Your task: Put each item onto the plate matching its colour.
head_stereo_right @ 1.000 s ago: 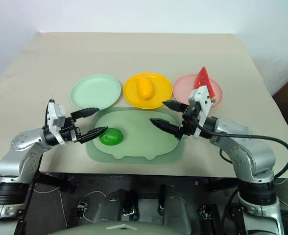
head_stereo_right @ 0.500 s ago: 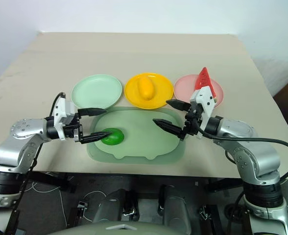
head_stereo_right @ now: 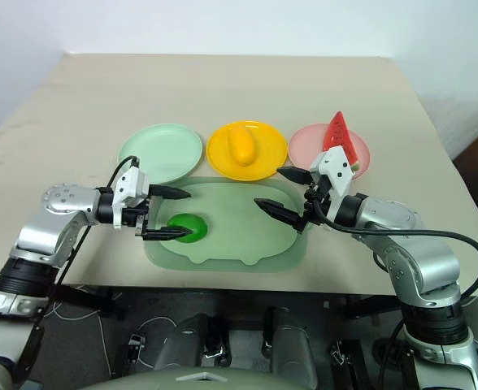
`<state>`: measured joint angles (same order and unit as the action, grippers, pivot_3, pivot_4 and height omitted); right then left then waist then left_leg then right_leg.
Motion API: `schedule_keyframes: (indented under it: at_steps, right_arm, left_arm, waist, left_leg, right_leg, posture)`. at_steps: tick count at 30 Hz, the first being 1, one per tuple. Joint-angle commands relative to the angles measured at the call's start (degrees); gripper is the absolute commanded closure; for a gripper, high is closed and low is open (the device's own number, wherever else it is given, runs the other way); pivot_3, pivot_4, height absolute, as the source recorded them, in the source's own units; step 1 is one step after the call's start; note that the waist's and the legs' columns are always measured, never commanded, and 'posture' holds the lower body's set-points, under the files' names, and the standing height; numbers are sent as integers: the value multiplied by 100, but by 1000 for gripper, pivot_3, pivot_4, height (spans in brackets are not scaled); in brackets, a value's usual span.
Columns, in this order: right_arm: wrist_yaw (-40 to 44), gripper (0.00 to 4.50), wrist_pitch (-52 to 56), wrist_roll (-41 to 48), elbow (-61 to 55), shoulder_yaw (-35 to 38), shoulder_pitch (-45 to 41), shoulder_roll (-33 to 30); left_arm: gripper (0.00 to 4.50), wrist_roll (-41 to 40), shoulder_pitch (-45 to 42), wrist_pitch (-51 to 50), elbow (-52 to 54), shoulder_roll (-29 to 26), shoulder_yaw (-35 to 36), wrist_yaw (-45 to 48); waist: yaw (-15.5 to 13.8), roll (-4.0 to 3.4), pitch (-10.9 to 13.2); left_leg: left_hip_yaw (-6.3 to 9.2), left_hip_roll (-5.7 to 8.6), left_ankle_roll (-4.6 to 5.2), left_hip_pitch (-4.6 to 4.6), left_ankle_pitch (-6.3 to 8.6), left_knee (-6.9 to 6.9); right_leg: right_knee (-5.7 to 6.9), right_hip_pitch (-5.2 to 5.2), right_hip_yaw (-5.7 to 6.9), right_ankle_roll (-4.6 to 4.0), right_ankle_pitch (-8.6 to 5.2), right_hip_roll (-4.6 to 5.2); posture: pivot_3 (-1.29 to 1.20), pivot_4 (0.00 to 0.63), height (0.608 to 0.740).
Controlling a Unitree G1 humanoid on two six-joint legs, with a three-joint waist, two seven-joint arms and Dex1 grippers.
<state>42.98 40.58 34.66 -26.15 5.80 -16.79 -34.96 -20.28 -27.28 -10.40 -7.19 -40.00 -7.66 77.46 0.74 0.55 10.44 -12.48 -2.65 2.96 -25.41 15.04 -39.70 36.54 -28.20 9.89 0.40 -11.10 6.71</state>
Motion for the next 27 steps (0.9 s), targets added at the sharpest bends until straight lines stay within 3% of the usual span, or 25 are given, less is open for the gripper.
schedule_keyframes:
  at_steps: [1,2,5,9,17,27]
  right_arm:
    - [-61,20,-114,-19,-170,33,-20,-70]
    - [-74,20,-111,-41,-169,32,-23,-79]
    - [-90,0,-106,-63,-157,38,-40,-91]
    - [-117,0,-148,-153,-103,20,-72,-95]
    - [-114,0,-181,-247,-101,-44,-59,-80]
    - [-101,0,-272,-257,18,-95,-149,-20]
  left_arm:
    - [0,130,-77,121,-122,33,-45,72]
    - [0,139,-79,134,-127,27,-71,127]
    - [621,220,-84,163,-159,9,-122,217]
    - [1747,144,-97,62,-199,33,-86,374]
    - [1769,-65,-35,-157,-136,21,108,473]
    - [1769,-567,-306,-796,-64,628,1627,-1904]
  waist:
    - [1,0,0]
    - [1,0,0]
    - [-5,0,0]
    - [-4,0,0]
    - [-2,0,0]
    - [0,2,1]
  left_leg:
    - [0,0,0,0,0,0]
    - [1,0,0,0,0,-2]
    - [1,0,1,-1,0,-4]
    - [2,0,3,-3,1,-7]
    - [3,0,3,-3,1,-9]
    - [12,-1,15,-3,7,-30]
  right_leg:
    - [1,0,0,-1,1,0]
    - [1,0,0,-1,1,0]
    - [1,1,0,0,0,0]
    - [1,1,2,0,0,1]
    - [2,1,2,1,-1,0]
    - [14,14,6,25,2,2]
  posture:
    - [0,150,696]
    - [0,150,696]
    - [0,150,696]
    - [0,150,696]
    - [0,150,696]
    - [0,150,696]
